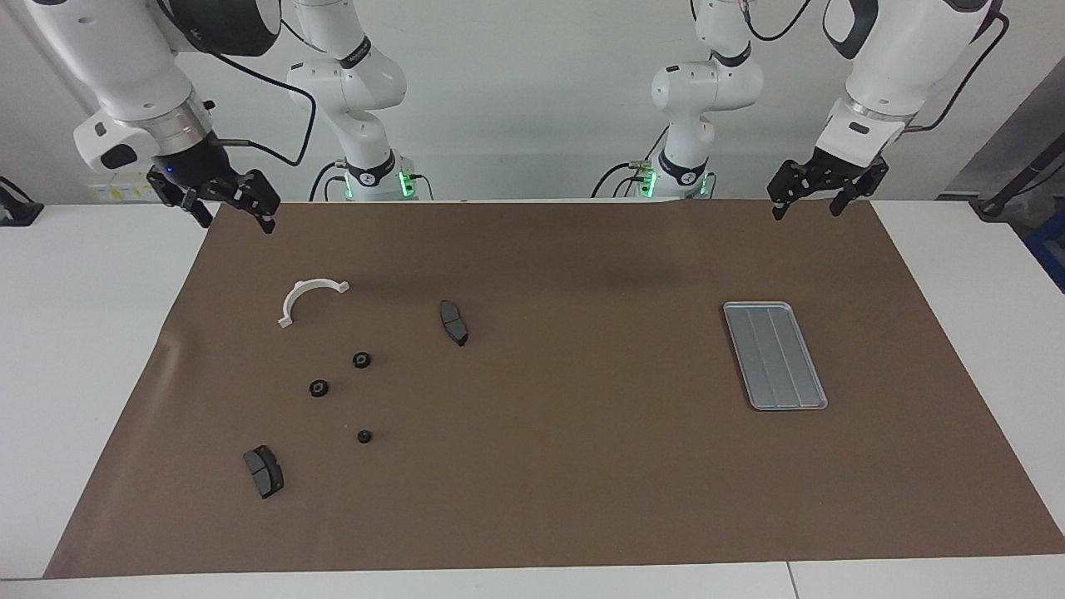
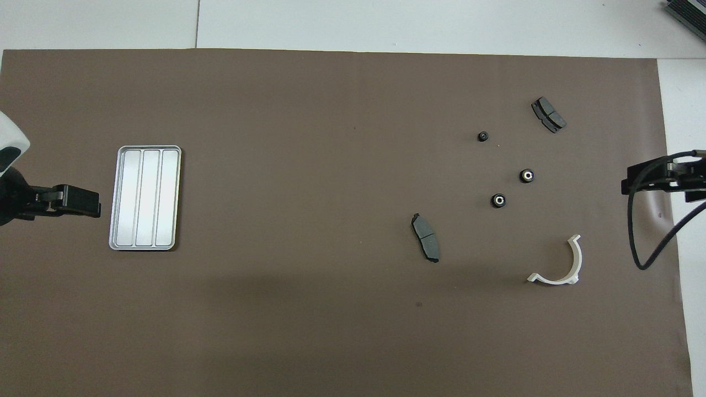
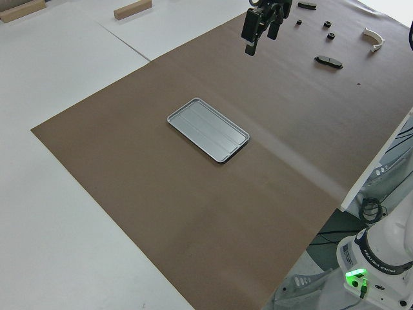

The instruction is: Place bearing gear from tray to pile

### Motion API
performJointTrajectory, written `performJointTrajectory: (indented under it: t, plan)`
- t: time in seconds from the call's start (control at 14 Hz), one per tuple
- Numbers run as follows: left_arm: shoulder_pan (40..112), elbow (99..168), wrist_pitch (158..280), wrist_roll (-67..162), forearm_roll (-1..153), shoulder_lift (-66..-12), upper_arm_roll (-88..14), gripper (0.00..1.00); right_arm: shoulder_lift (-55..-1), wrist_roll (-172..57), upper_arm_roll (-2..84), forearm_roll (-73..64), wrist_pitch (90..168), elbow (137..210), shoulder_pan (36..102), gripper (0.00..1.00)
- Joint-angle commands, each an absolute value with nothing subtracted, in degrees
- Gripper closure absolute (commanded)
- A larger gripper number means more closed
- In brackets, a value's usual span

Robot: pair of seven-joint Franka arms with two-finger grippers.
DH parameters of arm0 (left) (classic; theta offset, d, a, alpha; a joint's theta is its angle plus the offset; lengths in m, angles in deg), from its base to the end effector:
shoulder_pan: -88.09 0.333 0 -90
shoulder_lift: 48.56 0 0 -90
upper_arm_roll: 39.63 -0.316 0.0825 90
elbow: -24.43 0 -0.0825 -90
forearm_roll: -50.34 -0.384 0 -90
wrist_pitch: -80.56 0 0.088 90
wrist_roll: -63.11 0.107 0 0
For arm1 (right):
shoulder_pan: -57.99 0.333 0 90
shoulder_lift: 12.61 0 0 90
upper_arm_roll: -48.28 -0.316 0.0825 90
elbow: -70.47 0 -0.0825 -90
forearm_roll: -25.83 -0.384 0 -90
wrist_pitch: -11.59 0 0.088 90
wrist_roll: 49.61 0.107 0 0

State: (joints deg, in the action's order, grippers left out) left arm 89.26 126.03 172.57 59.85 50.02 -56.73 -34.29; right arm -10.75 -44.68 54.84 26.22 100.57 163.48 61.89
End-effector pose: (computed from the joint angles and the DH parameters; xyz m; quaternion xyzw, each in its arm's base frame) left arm 0.5090 -0.0397 0.6074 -0.9998 0.0075 0.0121 0.0102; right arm 0.5411 -0.0269 0.6159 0.9976 -0.0661 -0.0190 0.0019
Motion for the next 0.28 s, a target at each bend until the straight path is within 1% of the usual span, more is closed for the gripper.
performJointTrajectory:
  t: [0.0,0.21]
  plan:
    - [89.32,127.17,172.76,60.03,49.55,-57.7,-34.35,0.0,-9.62,-43.81,54.43,26.53,100.53,163.9,62.56,0.0]
    - [89.32,127.17,172.76,60.03,49.55,-57.7,-34.35,0.0,-9.45,-44.07,54.34,26.09,100.53,163.98,62.56,0.0]
